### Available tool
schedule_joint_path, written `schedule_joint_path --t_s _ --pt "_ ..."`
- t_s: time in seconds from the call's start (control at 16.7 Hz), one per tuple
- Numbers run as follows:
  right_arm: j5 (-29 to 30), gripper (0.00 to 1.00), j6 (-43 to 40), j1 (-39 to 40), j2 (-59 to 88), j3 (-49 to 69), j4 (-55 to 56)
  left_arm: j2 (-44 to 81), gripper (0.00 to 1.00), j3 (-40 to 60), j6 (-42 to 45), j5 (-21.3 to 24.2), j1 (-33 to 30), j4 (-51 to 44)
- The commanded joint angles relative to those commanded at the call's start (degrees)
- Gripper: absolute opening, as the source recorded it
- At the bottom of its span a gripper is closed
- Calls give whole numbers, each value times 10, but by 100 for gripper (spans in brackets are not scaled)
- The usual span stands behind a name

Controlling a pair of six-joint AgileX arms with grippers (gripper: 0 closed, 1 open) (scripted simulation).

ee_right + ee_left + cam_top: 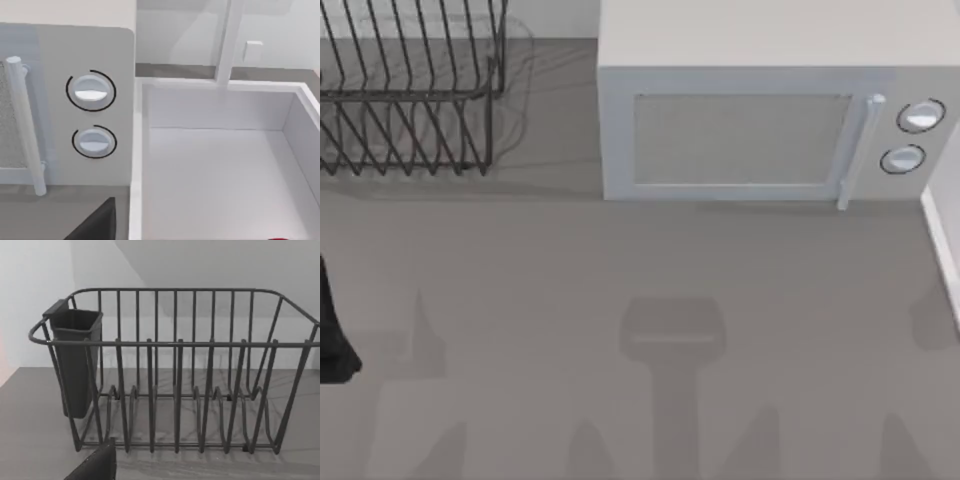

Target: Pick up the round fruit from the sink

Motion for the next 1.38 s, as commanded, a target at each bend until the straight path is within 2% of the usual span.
schedule_joint_path --t_s 0.9,1.14,1.38 --pt "1 100 -127 -135 888 688 -433 0 100 0 0 0 0 0" --pt "1 100 -146 -155 1020 791 -499 0 100 0 0 0 0 0" --pt "1 100 -152 -161 1055 819 -518 0 100 0 0 0 0 0"
